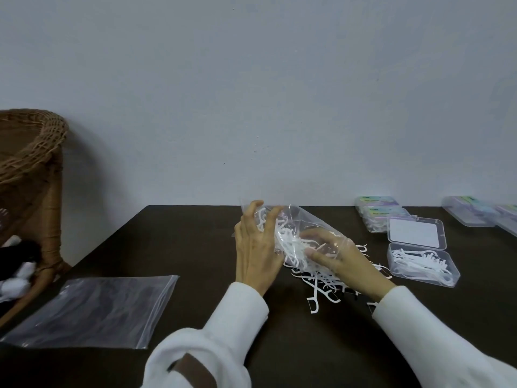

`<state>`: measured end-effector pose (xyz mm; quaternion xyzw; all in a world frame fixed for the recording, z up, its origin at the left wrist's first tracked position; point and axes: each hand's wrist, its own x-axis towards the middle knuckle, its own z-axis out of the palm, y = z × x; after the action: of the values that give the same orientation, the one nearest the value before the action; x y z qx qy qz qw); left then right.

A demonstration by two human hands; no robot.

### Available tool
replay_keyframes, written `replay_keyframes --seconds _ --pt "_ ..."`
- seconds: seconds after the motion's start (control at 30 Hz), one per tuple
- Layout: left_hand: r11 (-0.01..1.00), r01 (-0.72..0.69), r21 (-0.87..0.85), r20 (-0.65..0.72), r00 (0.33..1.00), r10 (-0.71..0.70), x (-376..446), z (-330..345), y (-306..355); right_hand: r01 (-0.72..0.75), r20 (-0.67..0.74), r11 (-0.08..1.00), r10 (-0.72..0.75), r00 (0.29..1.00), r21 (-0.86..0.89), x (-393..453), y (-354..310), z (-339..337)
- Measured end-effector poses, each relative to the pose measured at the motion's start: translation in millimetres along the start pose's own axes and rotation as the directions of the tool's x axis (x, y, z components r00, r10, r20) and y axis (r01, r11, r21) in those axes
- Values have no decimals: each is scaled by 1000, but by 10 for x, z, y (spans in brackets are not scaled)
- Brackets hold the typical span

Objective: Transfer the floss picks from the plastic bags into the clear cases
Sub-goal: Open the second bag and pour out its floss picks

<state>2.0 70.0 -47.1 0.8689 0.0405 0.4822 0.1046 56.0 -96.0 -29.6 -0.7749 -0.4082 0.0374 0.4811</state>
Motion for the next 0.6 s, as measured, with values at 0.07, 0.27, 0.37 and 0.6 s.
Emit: replay_keyframes --seconds 0.07,0.27,0.37,0.6 --pt "1000 -20 -1 0 1000 20 -1 11 -11 -62 38 990 58 998 126 -14 -11 11" --pt "998 -52 21 -15 999 52 -6 19 -12 -166 93 927 143 985 336 -8 15 24" --pt "994 -103 44 -36 994 105 12 12 -15 -210 78 889 195 978 407 -3 7 8" --pt "993 -86 83 5 996 86 4 35 -45 -187 -28 910 212 977 371 19 -7 -55"
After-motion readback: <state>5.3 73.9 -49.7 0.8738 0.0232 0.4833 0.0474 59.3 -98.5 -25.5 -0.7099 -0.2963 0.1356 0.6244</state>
